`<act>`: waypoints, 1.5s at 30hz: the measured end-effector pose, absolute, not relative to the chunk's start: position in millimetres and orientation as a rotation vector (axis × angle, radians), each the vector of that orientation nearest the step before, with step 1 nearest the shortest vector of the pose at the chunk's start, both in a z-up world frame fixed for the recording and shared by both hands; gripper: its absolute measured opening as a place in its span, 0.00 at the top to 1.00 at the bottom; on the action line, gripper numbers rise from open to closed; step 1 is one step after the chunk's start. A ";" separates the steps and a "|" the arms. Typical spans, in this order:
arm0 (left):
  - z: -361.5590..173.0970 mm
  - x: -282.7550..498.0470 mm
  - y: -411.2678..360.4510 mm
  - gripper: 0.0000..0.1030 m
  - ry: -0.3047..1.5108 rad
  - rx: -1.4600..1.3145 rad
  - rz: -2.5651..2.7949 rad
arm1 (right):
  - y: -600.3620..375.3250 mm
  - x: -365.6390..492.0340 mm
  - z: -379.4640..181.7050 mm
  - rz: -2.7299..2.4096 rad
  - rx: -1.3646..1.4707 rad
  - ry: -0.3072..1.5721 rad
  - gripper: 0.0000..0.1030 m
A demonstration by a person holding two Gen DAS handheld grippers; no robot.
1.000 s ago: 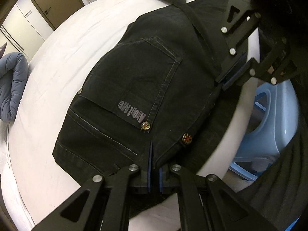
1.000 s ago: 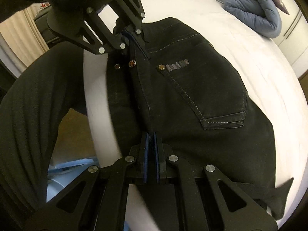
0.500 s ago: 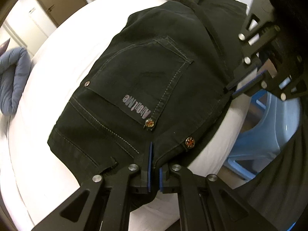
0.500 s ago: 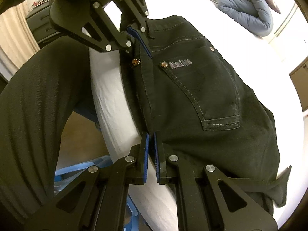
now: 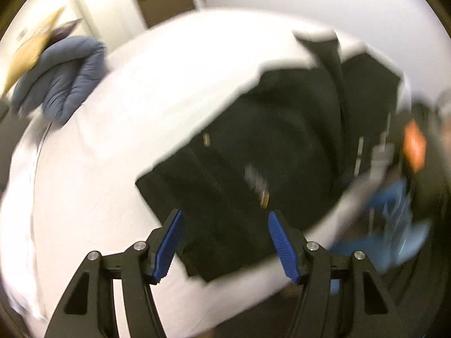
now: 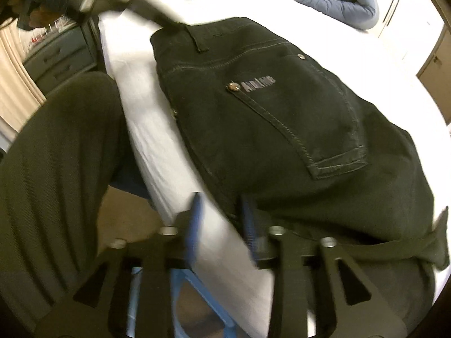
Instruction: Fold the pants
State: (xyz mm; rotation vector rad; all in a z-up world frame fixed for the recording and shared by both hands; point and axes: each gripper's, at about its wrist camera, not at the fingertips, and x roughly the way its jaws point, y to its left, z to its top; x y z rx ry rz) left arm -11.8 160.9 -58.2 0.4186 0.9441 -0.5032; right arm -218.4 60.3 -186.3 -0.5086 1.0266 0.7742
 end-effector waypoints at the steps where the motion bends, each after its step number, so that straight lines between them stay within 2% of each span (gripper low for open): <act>1: -53.9 -6.1 153.4 0.37 0.930 0.364 -0.508 | 61.1 -220.2 -185.7 0.787 -0.477 1.026 0.31; 4: -70.5 10.8 114.7 0.37 0.942 0.263 -0.506 | 54.0 -223.9 -179.6 0.764 -0.395 1.010 0.29; 8: -115.5 22.4 70.9 0.44 1.012 0.240 -0.510 | 1.9 -218.4 -155.5 0.758 -0.126 1.059 0.29; 11: -153.2 27.6 54.4 0.42 1.090 0.248 -0.465 | -70.8 -202.2 -135.5 0.647 0.103 1.061 0.29; 14: -153.9 32.4 58.9 0.42 1.102 0.147 -0.453 | -162.3 -166.1 -119.1 0.431 0.311 1.036 0.29; 19: -154.1 33.0 48.9 0.42 1.117 0.151 -0.442 | -296.4 -78.9 -97.1 0.067 0.569 0.969 0.29; 22: -154.7 32.9 49.9 0.42 1.121 0.134 -0.440 | -327.7 -25.6 -92.6 -0.054 0.559 0.987 0.29; 29: -160.6 38.4 52.7 0.41 1.116 0.125 -0.428 | -328.4 103.6 -118.1 -0.269 0.332 1.194 0.29; 33: -160.6 35.9 51.4 0.41 1.106 0.128 -0.426 | -339.4 143.9 -145.0 -0.421 0.281 1.308 0.29; 38: -160.6 31.1 57.9 0.41 1.097 0.127 -0.432 | -339.7 164.3 -161.5 -0.457 0.229 1.332 0.31; 40: -160.3 30.2 58.8 0.41 1.096 0.128 -0.433 | -343.1 167.1 -162.5 -0.430 0.235 1.317 0.43; 41: -160.1 29.8 58.7 0.41 1.095 0.128 -0.433 | -344.1 161.4 -161.8 -0.415 0.239 1.310 0.59; 42: -160.3 29.3 59.1 0.41 1.094 0.127 -0.433 | -346.9 163.0 -159.2 -0.393 0.256 1.301 0.82; 43: -160.0 29.1 59.3 0.41 1.094 0.126 -0.433 | -350.7 163.6 -155.9 -0.375 0.277 1.295 0.91; 45: -160.2 28.7 59.7 0.41 1.094 0.125 -0.432 | -361.1 160.3 -144.6 -0.341 0.328 1.254 0.98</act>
